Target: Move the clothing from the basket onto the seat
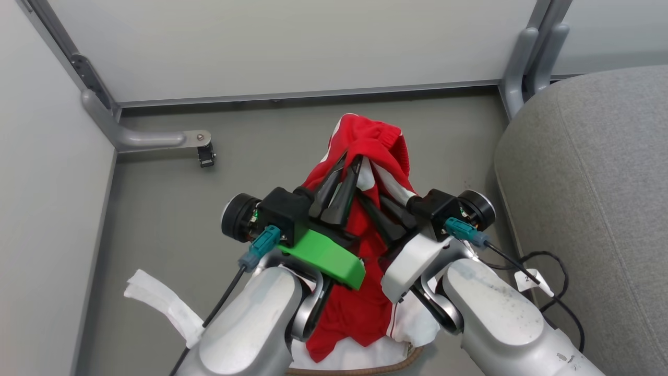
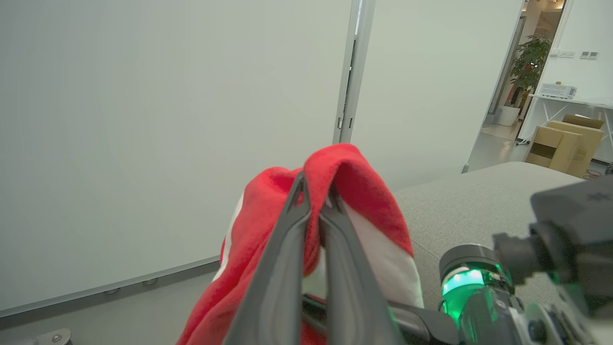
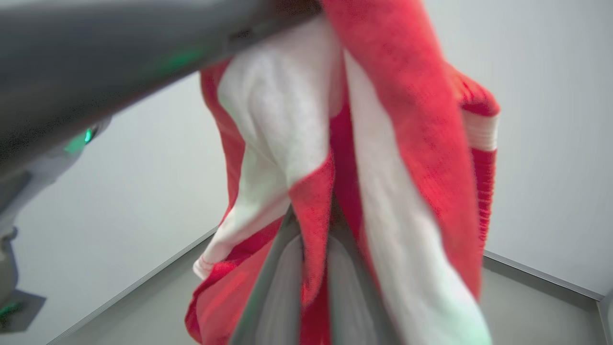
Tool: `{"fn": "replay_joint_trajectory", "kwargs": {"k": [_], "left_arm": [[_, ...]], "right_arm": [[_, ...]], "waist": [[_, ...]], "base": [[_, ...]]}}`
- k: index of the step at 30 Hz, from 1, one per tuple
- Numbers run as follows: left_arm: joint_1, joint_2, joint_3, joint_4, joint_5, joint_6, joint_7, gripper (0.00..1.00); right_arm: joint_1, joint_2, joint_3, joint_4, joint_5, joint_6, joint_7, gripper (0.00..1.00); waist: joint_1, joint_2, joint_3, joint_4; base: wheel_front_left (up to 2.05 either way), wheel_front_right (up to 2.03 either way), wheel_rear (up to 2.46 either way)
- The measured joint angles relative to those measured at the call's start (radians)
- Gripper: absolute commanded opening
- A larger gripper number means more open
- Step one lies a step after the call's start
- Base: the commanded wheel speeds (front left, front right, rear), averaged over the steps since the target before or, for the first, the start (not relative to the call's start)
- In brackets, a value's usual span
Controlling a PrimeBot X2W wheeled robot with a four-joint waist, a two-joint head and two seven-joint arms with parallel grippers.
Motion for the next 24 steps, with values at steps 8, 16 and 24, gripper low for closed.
{"fn": "replay_joint_trajectory", "kwargs": {"k": [8,16,24], "left_arm": [[0.015,0.000,0.069,0.060,0.053,0.009,0.000,1.00],[0.043,0.000,0.144,0.100,0.118,-0.013,-0.002,1.00],[0.069,0.000,0.199,0.106,0.175,-0.042,-0.002,1.00]], "right_arm": [[0.061,0.000,-0.034,-0.037,-0.032,0.000,0.000,0.00],[0.116,0.000,-0.126,-0.109,-0.070,0.000,0.000,0.00],[0.161,-0.001,-0.215,-0.170,-0.080,0.000,0.000,0.00]], "waist": [[0.0000,0.0000,0.006,-0.045],[0.0000,0.0000,0.022,-0.139],[0.0000,0.0000,0.042,-0.270]], "base": [[0.00,0.00,0.00],[0.00,0.00,0.00],[0.00,0.00,0.00]]}}
